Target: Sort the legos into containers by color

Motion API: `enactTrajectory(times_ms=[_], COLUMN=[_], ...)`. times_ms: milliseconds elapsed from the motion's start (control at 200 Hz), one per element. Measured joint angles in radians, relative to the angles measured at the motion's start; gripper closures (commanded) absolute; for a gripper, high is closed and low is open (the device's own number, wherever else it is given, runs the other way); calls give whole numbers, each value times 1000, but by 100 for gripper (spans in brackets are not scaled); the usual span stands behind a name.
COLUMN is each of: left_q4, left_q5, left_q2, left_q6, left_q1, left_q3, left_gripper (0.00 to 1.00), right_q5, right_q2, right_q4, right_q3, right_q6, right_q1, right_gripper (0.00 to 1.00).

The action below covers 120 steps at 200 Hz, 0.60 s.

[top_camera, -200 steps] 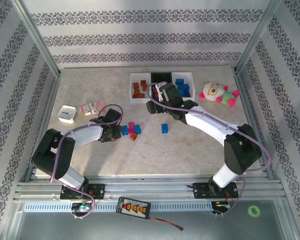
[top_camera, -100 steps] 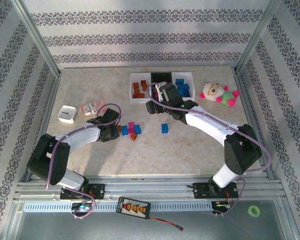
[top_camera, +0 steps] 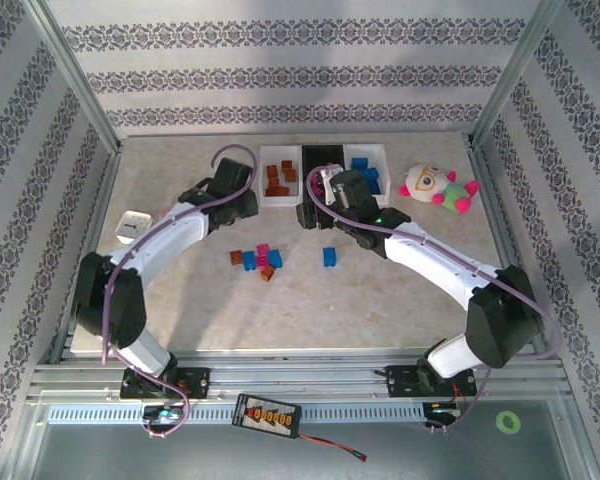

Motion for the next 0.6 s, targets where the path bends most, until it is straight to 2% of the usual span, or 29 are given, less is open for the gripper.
enactTrajectory(times_ms=[600], left_q4=[-3], left_q5=[16], left_q2=[541], left_q6=[155], left_q1=[0], left_q3=[593], left_gripper=[73], right_q5=[-9], right_q2=[-34], right_q4=[8], right_q3=[-49], right_q6=[24], right_q1=[-9], right_gripper=[16])
